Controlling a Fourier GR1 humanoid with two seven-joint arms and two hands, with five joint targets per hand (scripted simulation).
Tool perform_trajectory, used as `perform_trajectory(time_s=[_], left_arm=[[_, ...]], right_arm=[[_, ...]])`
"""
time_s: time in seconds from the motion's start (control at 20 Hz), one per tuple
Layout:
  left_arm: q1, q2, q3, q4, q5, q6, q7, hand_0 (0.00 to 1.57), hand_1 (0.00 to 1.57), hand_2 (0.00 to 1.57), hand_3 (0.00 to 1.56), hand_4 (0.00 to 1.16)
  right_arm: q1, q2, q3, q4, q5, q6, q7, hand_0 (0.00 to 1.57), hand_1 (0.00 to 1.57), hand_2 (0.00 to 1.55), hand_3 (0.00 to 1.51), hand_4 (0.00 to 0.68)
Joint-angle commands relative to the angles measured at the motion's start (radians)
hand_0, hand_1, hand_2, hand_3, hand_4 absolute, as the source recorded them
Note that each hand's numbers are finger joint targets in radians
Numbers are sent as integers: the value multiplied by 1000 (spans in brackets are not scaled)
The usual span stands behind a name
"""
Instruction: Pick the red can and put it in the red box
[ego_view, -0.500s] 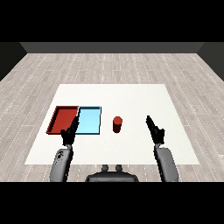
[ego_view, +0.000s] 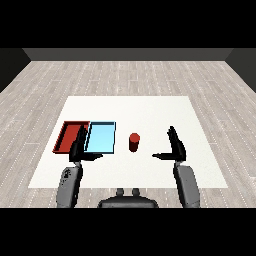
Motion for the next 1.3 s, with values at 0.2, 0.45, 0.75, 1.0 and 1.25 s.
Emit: perform_trajectory(time_s=[0.2,0.45,0.75,1.0,1.25], left_arm=[[11,-40,0,45,11,-18,-243,0,0,0,0,0],[22,-14,9,5,25,-41,-230,0,0,0,0,0],[-11,4,52,91,65,-72,-267,0,0,0,0,0],[59,-41,-15,-21,31,-32,-238,0,0,0,0,0],[-94,-3,68,105,77,-40,-245,0,0,0,0,0]], right_arm=[[-1,40,-6,61,-8,9,-196,0,0,0,0,0],[27,39,6,48,-5,25,-224,0,0,0,0,0],[-68,17,-24,118,-44,53,-178,0,0,0,0,0],[-61,43,1,119,-50,51,-160,0,0,0,0,0],[-159,45,-28,209,-87,50,-108,0,0,0,0,0]])
